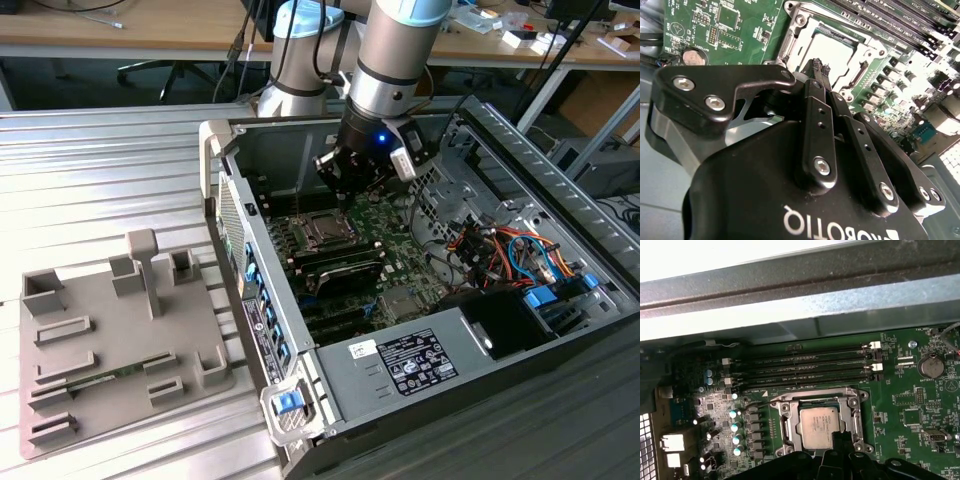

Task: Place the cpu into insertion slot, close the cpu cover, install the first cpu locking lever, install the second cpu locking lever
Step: 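Install the first cpu locking lever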

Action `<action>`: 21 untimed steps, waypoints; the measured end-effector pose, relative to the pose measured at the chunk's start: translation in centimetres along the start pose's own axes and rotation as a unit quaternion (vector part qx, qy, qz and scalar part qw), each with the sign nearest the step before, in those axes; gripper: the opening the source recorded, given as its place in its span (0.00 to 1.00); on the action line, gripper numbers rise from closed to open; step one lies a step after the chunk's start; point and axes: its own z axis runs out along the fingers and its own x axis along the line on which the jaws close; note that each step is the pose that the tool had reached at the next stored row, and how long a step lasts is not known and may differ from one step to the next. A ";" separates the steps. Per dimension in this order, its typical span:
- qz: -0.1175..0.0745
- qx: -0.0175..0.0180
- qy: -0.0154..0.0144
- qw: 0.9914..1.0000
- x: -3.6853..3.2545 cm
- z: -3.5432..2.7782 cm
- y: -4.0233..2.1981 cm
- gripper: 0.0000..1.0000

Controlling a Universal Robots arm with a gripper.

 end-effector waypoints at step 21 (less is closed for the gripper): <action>-0.040 0.000 -0.001 0.999 0.00 0.00 0.00 0.11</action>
